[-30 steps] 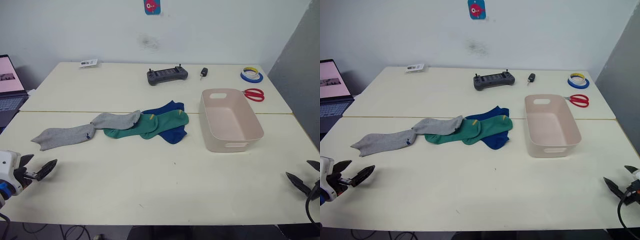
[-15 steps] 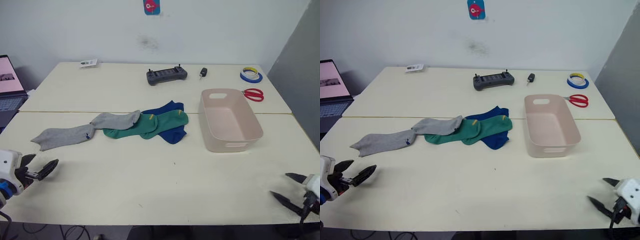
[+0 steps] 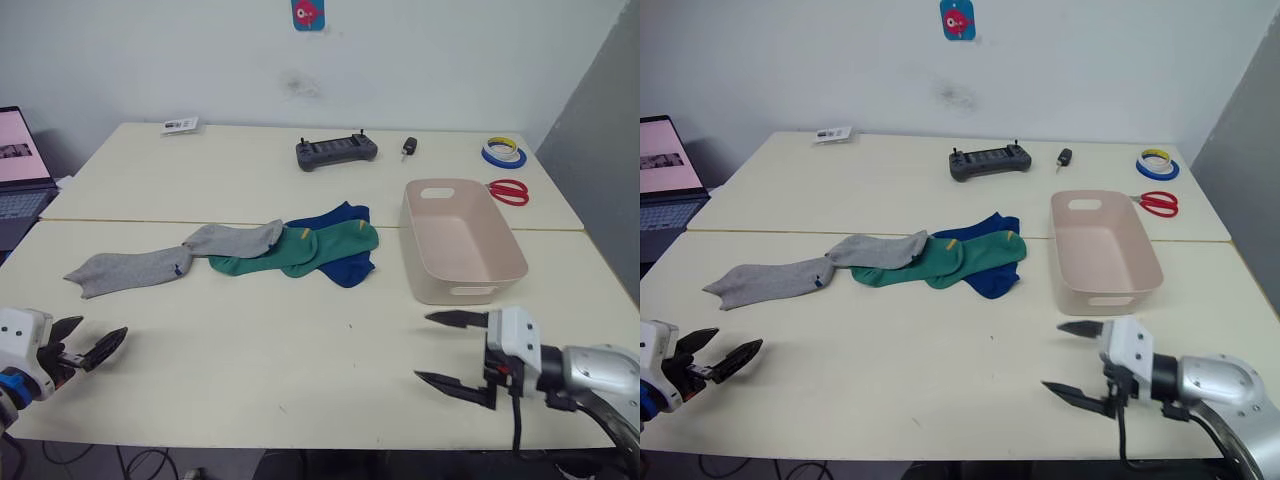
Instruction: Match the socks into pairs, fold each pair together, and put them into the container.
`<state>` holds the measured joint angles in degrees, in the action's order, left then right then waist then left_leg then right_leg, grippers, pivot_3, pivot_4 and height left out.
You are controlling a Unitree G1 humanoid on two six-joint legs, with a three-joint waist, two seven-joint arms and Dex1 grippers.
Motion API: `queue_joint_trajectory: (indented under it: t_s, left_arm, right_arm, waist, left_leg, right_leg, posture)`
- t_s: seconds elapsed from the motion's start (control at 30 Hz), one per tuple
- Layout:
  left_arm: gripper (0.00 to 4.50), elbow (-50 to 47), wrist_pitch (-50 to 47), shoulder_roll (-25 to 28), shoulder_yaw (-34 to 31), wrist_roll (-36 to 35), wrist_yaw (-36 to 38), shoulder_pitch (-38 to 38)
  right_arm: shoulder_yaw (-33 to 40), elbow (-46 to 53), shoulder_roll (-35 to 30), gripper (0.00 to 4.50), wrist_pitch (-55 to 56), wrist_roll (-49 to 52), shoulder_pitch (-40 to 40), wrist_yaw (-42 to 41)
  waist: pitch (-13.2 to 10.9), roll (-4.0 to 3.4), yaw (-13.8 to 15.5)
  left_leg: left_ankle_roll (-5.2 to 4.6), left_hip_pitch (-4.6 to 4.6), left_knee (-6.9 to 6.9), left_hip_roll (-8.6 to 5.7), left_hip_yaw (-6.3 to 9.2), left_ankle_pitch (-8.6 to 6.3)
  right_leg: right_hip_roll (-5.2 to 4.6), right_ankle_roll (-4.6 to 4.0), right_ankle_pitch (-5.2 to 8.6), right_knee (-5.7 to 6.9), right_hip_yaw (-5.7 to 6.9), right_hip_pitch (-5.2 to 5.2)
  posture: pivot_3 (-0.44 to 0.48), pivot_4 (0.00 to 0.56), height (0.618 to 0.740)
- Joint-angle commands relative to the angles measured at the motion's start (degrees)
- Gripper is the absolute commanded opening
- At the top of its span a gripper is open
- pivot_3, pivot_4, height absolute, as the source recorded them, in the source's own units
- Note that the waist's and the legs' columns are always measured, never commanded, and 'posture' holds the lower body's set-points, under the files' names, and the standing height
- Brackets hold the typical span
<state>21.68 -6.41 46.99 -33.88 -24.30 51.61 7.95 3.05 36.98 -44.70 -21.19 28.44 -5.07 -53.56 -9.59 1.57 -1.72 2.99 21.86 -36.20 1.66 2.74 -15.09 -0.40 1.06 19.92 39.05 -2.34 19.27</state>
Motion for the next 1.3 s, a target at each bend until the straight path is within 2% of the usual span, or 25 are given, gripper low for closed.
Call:
queue_joint_trajectory:
  t_s: [0.03,0.17,0.33,0.47,0.57,0.87,1.0,1.3]
  left_arm:
    - [4.50,-4.1,-0.8,0.2,-1.0,-1.4,-0.3,-0.8]
    - [4.50,-6.8,-1.6,0.3,0.2,-1.7,-0.2,-3.2]
    - [4.50,-7.7,0.6,0.6,4.3,1.7,-2.0,-10.0]
    - [4.50,-3.1,5.8,1.0,10.0,9.3,-6.5,-16.8]
    - [4.50,1.0,6.7,0.5,13.4,12.4,-7.8,-20.3]
    - [4.50,10.4,3.8,-3.8,19.1,15.2,-11.8,-27.6]
    - [3.65,12.1,3.2,-4.4,20.2,15.4,-11.6,-29.0]
    - [0.72,18.6,6.0,-4.6,21.9,17.5,-12.4,-32.3]
  right_arm:
    - [-2.8,1.3,4.1,4.47,-2.8,3.1,8.0,3.5]
    - [-5.6,0.3,7.2,4.47,-4.5,2.5,14.5,5.6]
    - [-7.6,0.0,8.7,4.47,-5.2,1.7,16.7,6.8]
    - [-8.6,0.2,9.4,4.47,-5.3,1.1,17.0,7.6]
    - [-8.9,0.3,9.6,4.47,-5.3,0.7,17.0,8.0]
    - [-8.6,1.3,9.8,4.47,-5.3,0.3,16.2,8.7]
    - [-8.6,1.5,9.6,4.50,-5.3,0.3,16.0,8.9]
    - [-8.5,1.8,9.2,4.50,-5.7,0.3,16.1,8.9]
  waist:
    - [0.0,0.01,0.0]
    - [0.0,0.05,0.3]
    - [0.0,0.06,0.4]
    - [0.0,0.06,0.2]
    - [0.0,0.06,-0.1]
    - [0.0,0.06,-0.1]
    - [0.0,0.06,0.0]
    - [0.0,0.06,0.0]
  left_leg:
    - [0.00,0.00,0.00,0.00,0.02,0.00]
    - [0.00,0.07,0.00,-0.02,0.06,0.00]
    - [0.00,0.12,-0.02,-0.06,0.09,0.00]
    - [-0.01,0.10,-0.05,-0.05,0.11,0.01]
    - [-0.01,0.10,-0.06,-0.04,0.07,0.00]
    - [-0.01,0.20,-0.17,-0.03,0.09,0.00]
    - [-0.02,0.22,-0.26,-0.03,0.12,0.00]
    - [-0.02,0.23,-0.51,-0.03,0.12,0.00]
  right_leg:
    - [0.01,0.00,0.00,0.00,0.02,0.00]
    - [0.00,-0.01,0.00,-0.02,0.06,0.02]
    - [-0.04,-0.01,0.00,-0.02,0.09,0.03]
    - [0.01,-0.02,-0.01,0.04,0.10,0.04]
    - [0.02,-0.02,-0.01,0.04,0.06,0.05]
    - [0.04,-0.02,-0.01,0.08,0.12,0.11]
    - [0.04,-0.02,-0.01,0.13,0.13,0.11]
    - [0.06,-0.01,-0.01,0.38,0.11,0.11]
  posture:
    - [0.000,0.150,0.740]
    - [0.000,0.150,0.740]
    - [0.000,0.150,0.740]
    - [0.000,0.150,0.740]
    - [0.000,0.150,0.740]
    - [0.000,0.150,0.740]
    - [0.000,0.150,0.740]
    - [0.000,0.150,0.740]
